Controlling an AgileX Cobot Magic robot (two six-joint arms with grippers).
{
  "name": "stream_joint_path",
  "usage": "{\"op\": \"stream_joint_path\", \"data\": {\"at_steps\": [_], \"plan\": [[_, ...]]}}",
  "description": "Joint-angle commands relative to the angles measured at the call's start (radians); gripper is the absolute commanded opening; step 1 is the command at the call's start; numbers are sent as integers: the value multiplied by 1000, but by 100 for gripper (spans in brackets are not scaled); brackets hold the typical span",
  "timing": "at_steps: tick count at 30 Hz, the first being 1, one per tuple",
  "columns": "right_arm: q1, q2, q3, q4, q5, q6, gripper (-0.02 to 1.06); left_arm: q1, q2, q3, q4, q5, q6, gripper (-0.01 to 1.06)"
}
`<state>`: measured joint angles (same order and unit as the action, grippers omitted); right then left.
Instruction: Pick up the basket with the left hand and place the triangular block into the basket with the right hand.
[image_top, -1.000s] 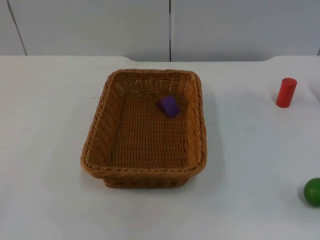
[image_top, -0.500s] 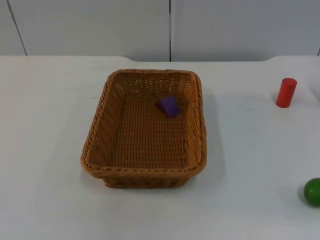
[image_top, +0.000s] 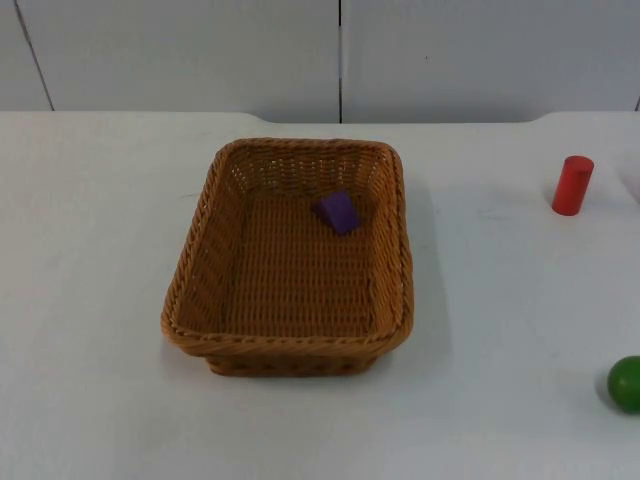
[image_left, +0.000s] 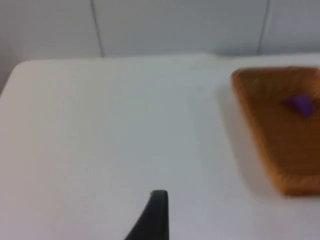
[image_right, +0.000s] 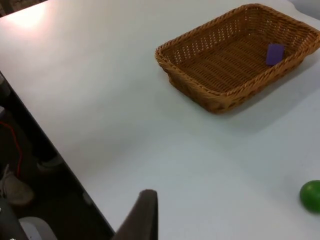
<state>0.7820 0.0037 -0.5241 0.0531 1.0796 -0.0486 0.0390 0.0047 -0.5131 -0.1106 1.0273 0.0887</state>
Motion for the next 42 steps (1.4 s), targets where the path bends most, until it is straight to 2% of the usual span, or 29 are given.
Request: {"op": "stream_joint_path", "data": {"at_steps": [1, 2, 7, 21, 23, 24, 26, 42], "plan": [[1, -4, 8, 3, 0, -10, 89, -6, -5, -3, 67, 53, -28, 88], [1, -4, 8, 3, 0, -10, 89, -4, -5, 9, 75, 58, -69, 88], [1, -4, 8, 3, 0, -10, 89, -4, -5, 20, 42, 47, -51, 88], [1, -4, 8, -31, 0, 39, 91, -4, -5, 20, 95, 47, -77, 88], [1, -4, 8, -31, 0, 39, 98, -4, -5, 20, 119, 47, -107, 94], [1, -4, 8, -31, 0, 39, 98, -4, -5, 20, 119, 47, -107, 94], [1, -4, 8, -31, 0, 39, 105, -4, -5, 20, 119, 47, -107, 105], [1, -4, 8, -23, -2, 39, 105, -4, -5, 20, 119, 47, -105, 105]]}}
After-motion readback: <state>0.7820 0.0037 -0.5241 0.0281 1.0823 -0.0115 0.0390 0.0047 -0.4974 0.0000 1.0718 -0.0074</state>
